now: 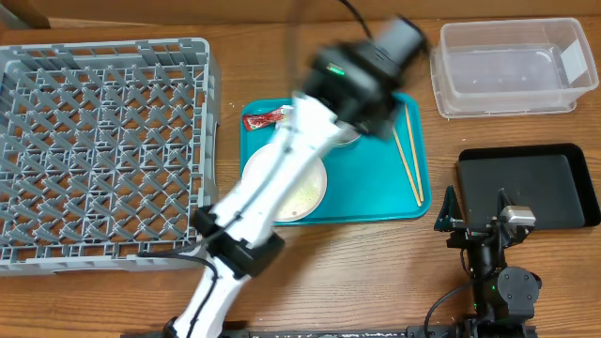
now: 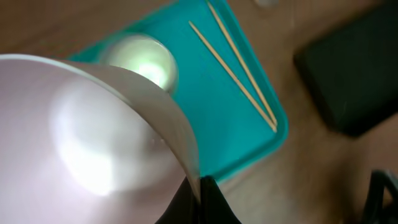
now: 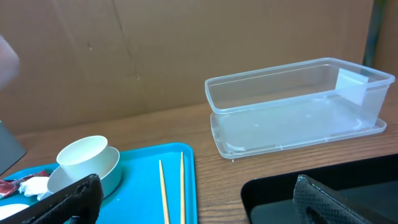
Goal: Sort waste into correct bins and load items into the dishwasher
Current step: 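Lift the pink cup and carry it left over the dish rack, then lower the pink cup into the rack and release it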
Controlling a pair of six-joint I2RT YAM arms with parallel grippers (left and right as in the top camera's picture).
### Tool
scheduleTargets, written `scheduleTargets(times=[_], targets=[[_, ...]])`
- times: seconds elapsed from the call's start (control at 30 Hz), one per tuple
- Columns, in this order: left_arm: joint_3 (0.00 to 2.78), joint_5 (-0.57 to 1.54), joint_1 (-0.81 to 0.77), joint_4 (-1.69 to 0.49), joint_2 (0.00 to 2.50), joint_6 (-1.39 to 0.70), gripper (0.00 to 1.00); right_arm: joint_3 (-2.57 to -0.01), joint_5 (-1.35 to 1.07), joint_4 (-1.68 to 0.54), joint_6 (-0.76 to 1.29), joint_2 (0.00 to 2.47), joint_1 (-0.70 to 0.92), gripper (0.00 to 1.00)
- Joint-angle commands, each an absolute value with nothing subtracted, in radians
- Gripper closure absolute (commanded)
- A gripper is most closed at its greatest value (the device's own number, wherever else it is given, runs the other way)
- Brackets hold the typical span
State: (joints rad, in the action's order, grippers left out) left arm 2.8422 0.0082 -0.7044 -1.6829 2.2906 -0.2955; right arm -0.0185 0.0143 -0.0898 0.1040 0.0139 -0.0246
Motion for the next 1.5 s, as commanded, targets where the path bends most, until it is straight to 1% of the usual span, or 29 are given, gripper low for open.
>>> scheduleTargets(times=[0.0, 0.07, 0.13, 0.2, 0.3, 0.4, 0.57, 0.67, 0.87, 1.0, 1.23, 1.47], targets=[[2.910, 0.129, -0.524, -1.690, 2.264, -0.284, 0.96, -0.008, 0.012, -0.084, 0.109, 0.003, -0.028, 0.00], [2.911, 0.245, -0.412, -1.690, 2.262, -0.283, 0.96, -0.008, 0.012, -0.084, 0.109, 0.003, -0.028, 0.00], [2.894, 0.417, -0.275, -1.690, 2.263, -0.262, 0.96, -0.008, 0.012, -0.084, 0.109, 0.003, -0.028, 0.00], [2.865, 0.545, -0.157, -1.690, 2.263, -0.255, 0.96, -0.008, 0.012, -0.084, 0.109, 0.003, -0.028, 0.00], [2.813, 0.660, 0.013, -1.690, 2.263, -0.224, 0.96, -0.008, 0.012, -0.084, 0.109, 0.003, -0.028, 0.00], [2.739, 0.791, 0.170, -1.690, 2.263, -0.148, 0.96, -0.008, 0.012, -0.084, 0.109, 0.003, -0.028, 0.00], [2.552, 1.185, 0.363, -1.690, 2.263, 0.025, 0.96, -0.008, 0.012, -0.084, 0.109, 0.003, -0.028, 0.00], [2.436, 1.287, 0.450, -1.688, 2.263, 0.111, 0.96, -0.008, 0.012, -0.084, 0.109, 0.003, -0.028, 0.00], [2.267, 1.340, 0.599, -1.622, 2.263, 0.211, 0.96, -0.008, 0.012, -0.084, 0.109, 0.003, -0.028, 0.00], [2.202, 1.407, 0.662, -1.627, 2.263, 0.311, 0.96, -0.008, 0.012, -0.084, 0.109, 0.003, -0.028, 0.00], [2.038, 1.488, 0.661, -1.596, 2.263, 0.477, 0.96, -0.008, 0.012, -0.084, 0.109, 0.003, -0.028, 0.00], [1.930, 1.581, 0.653, -1.400, 2.265, 0.449, 0.96, -0.008, 0.012, -0.084, 0.109, 0.003, -0.028, 0.00]])
